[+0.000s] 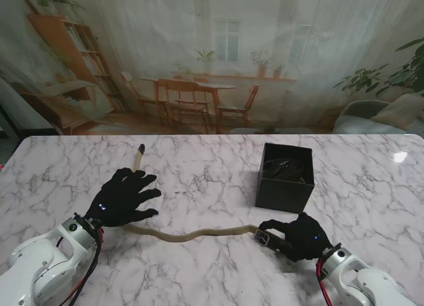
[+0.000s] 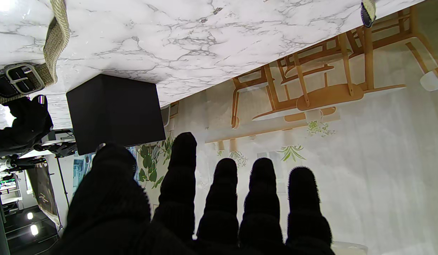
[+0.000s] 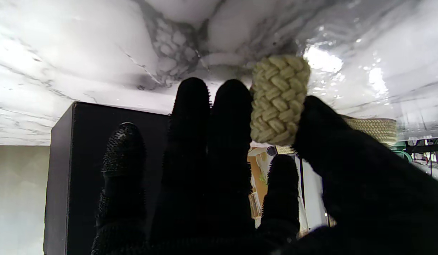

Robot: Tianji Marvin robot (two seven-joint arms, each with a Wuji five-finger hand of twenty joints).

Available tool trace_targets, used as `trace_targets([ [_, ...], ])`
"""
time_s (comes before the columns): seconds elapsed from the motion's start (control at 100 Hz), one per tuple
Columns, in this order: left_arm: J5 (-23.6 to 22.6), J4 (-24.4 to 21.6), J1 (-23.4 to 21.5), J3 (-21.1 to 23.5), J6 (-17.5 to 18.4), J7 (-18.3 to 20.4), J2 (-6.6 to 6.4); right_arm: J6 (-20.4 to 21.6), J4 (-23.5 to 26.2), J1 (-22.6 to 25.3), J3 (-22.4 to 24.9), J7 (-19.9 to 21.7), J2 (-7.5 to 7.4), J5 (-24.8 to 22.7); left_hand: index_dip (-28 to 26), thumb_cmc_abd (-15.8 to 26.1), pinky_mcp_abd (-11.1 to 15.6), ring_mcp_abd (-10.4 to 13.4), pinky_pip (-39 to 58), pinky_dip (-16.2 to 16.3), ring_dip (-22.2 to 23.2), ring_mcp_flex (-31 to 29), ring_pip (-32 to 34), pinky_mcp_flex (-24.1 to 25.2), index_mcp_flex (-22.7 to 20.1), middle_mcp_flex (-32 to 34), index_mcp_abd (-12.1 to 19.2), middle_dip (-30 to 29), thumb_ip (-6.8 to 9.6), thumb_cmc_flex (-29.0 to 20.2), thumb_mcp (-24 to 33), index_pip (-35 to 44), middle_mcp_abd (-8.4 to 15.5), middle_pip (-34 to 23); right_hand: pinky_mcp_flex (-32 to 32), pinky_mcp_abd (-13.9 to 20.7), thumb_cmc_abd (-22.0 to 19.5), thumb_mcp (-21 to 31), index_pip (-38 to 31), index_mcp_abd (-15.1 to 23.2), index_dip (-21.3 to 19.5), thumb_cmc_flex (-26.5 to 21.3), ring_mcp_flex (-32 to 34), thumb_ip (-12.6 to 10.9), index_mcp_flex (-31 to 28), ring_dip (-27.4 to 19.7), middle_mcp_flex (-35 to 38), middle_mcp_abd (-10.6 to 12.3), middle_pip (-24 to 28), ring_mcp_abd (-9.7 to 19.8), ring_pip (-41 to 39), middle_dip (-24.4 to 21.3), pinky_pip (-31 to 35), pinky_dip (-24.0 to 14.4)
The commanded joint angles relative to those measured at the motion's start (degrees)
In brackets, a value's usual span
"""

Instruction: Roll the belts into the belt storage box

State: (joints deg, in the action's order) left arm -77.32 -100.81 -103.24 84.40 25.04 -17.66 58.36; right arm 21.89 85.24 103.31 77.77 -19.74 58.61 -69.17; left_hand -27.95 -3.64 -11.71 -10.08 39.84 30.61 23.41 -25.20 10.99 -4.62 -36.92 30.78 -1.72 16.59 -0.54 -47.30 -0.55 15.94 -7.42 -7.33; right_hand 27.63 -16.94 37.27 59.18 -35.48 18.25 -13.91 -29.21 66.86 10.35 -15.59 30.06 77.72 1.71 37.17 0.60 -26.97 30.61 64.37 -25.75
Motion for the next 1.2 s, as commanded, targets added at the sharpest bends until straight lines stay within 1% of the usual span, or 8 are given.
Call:
trace_targets([
  [0.0,0.0,-0.2,-0.1,-0.1,0.2,0.6,0.08,-0.1,-0.3,0.1,-0.1,0.4,0.37,0.5,-0.6,2.0,-2.0,-0.6,0.5,0.3,0.6,0.1,1.1,0.7,-1.0,0.1,-0.8,0.4,-0.4,-1.1,-1.0,0.3,-0.8,-0.7,0.0,-0.7,-2.3,4.1,0.0,5.2,1.4,-3.3,2.2,-3.1,3.6,1.1,3.8,0.8,3.8,1.6,-3.0,0.4,0.9,-0.2],
  [0.23,0.0,-0.1,-0.1,-0.2,0.2,0.3,0.09,0.6,0.3,0.5,0.3,2.3,0.39,1.3,-0.6,2.0,-2.0,-0.6,0.6,0.3,0.7,-0.1,1.1,0.7,-1.1,0.2,-0.8,0.4,-0.39,-1.2,-1.0,0.4,-0.8,-0.7,-2.2,-1.3,-9.5,1.7,-6.5,11.4,-0.8,-7.8,0.0,-3.5,-19.2,0.5,1.3,0.1,6.4,1.5,-2.1,3.3,-0.1,-0.5],
  [0.31,0.0,-0.2,-0.1,-0.2,0.3,0.4,0.08,0.8,0.5,0.5,0.3,2.7,0.39,1.4,-0.6,2.0,-2.0,-0.6,0.6,0.3,0.7,0.0,1.1,0.7,-1.2,0.2,-0.8,0.4,-0.39,-1.2,-0.9,0.5,-0.9,-0.8,-2.2,-0.2,-4.7,-1.1,-16.1,5.5,9.3,-8.4,-0.3,3.6,-26.1,-0.2,3.0,1.8,1.6,3.4,-0.7,1.2,-0.5,-1.0],
  [0.45,0.1,-0.2,-0.1,-0.2,0.3,0.5,0.08,1.5,1.2,0.8,0.9,3.7,0.37,1.5,-0.7,1.9,-2.0,-0.6,0.6,0.2,0.7,0.0,1.1,0.8,-1.3,0.2,-0.9,0.4,-0.4,-1.2,-1.0,0.6,-1.0,-0.8,-1.7,2.4,-0.4,-2.8,-21.3,-6.2,14.3,-3.9,-0.4,5.0,-31.4,-2.4,5.7,4.0,-6.4,6.3,1.9,-4.8,-0.2,-1.0],
  [0.65,0.2,-0.2,-0.1,-0.3,0.4,0.6,0.09,4.7,6.4,2.6,4.2,12.2,0.08,1.9,-0.7,2.0,-2.1,-0.6,0.5,0.2,0.7,0.0,1.1,0.8,-1.3,0.2,-0.7,0.4,-0.4,-1.1,-1.0,0.6,-0.8,-0.8,-3.0,3.3,0.6,-5.9,-3.9,-16.6,-1.2,7.5,-3.3,-2.4,-36.7,-6.2,3.1,4.6,-13.4,7.5,4.6,-12.3,-0.6,-1.0],
  [0.89,0.3,-0.2,-0.2,-0.2,0.4,0.6,0.12,7.9,14.9,4.8,8.3,28.2,-1.03,0.9,-0.6,2.0,-2.1,-0.6,0.5,0.2,0.7,0.0,1.1,0.8,-1.2,0.3,-0.7,0.4,-0.4,-1.2,-1.0,0.6,-0.8,-0.7,-6.2,5.2,7.2,-2.9,2.6,-21.2,-5.2,3.0,-10.5,-1.5,-25.5,-11.1,-3.8,8.2,-19.4,11.6,10.2,-15.9,-3.6,0.1],
  [1.04,0.3,-0.3,-0.2,-0.2,0.4,0.6,0.13,8.2,15.1,4.5,7.9,26.1,-1.41,-4.4,-0.7,2.0,-2.1,-0.6,0.4,0.2,0.7,-0.1,1.1,0.8,-1.3,0.3,-0.8,0.4,-0.4,-1.2,-1.0,0.6,-0.9,-0.7,-3.0,7.5,11.7,10.0,0.0,-18.1,-8.2,-6.8,-9.6,-1.8,-24.9,-12.0,-0.8,11.5,-23.2,13.5,9.3,-13.4,-2.4,1.0],
  [1.19,0.4,-0.3,-0.1,-0.2,0.5,0.7,0.14,7.7,11.2,3.1,5.9,17.2,-1.45,-6.2,-0.6,1.9,-2.1,-0.7,0.4,0.2,0.7,-0.1,1.1,0.7,-1.1,-0.1,-0.8,0.3,-0.38,-1.3,-0.9,0.5,-0.9,-0.6,-0.5,4.1,8.3,6.6,-15.9,-4.0,-8.2,-10.9,-4.9,2.4,-26.2,-4.0,0.8,8.9,-18.3,7.7,6.3,-8.7,-1.0,2.4],
])
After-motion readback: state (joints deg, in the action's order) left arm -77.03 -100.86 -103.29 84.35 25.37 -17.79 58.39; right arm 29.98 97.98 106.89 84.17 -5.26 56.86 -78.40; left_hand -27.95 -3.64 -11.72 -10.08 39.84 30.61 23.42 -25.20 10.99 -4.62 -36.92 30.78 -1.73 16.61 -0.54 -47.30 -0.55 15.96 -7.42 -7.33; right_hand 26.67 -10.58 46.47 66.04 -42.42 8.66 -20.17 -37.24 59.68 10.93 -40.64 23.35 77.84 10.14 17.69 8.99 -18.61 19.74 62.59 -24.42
